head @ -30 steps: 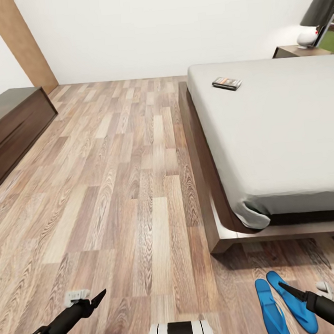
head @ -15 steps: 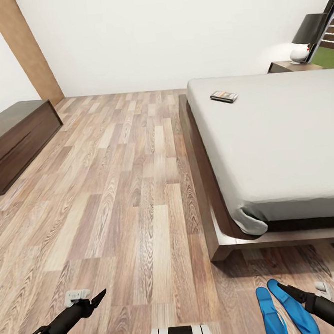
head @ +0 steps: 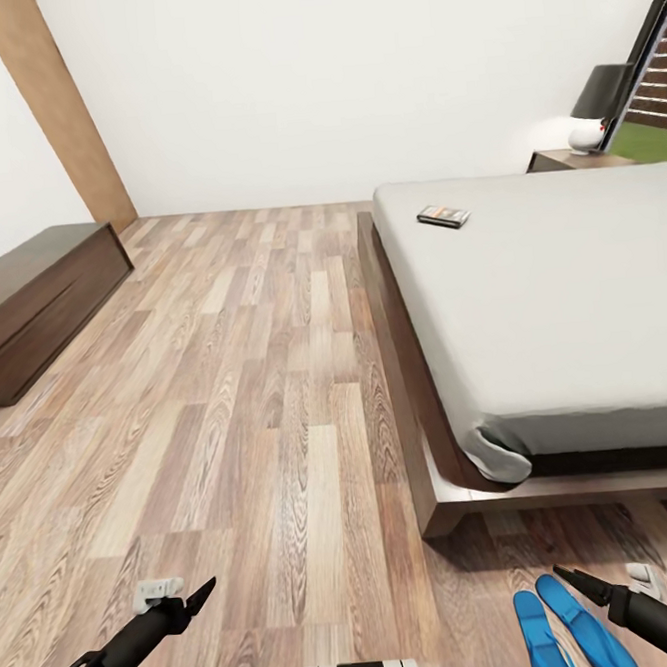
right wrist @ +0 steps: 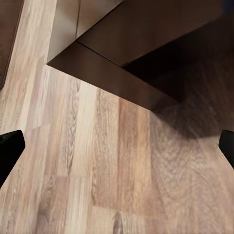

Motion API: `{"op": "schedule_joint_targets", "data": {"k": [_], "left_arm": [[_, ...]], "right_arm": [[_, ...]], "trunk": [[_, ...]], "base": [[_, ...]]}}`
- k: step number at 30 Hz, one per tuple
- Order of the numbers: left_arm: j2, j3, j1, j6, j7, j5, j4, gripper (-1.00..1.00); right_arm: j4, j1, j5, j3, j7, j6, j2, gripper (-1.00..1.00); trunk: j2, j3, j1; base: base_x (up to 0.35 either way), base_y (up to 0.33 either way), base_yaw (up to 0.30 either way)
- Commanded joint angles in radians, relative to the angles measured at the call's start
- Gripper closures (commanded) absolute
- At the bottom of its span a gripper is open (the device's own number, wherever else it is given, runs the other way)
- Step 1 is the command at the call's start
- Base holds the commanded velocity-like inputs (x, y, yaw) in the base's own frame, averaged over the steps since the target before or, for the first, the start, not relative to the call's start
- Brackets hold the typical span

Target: In the bedroom, move the book from the bed onto either nightstand, and place the two sandals side by side next to the bed.

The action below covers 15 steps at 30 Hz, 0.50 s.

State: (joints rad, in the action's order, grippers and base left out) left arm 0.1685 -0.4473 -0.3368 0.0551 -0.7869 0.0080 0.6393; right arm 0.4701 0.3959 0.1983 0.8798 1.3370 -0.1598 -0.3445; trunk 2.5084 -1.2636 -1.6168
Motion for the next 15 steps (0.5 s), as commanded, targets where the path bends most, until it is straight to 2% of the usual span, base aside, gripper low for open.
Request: {"op": "schedule_joint_targets", "data": {"k": [1, 15], "left_arm": [[-0.001, -0.002, -0.001, 0.003, -0.004, 0.000, -0.002, -1.00], [-0.001, -0.001, -0.001, 0.003, -0.003, 0.000, -0.003, -1.00]], "right_arm": [[0.001, 0.001, 0.009, 0.008, 0.007, -0.010, 0.001, -1.00], [0.001, 0.001, 0.009, 0.007, 0.002, -0.008, 0.002, -1.00]], "trunk": [[0.000, 0.003, 0.001], [-0.003, 0.057, 0.007]], "base": [[0.000, 0.000, 0.000], [0.000, 0.000, 0.000]]}}
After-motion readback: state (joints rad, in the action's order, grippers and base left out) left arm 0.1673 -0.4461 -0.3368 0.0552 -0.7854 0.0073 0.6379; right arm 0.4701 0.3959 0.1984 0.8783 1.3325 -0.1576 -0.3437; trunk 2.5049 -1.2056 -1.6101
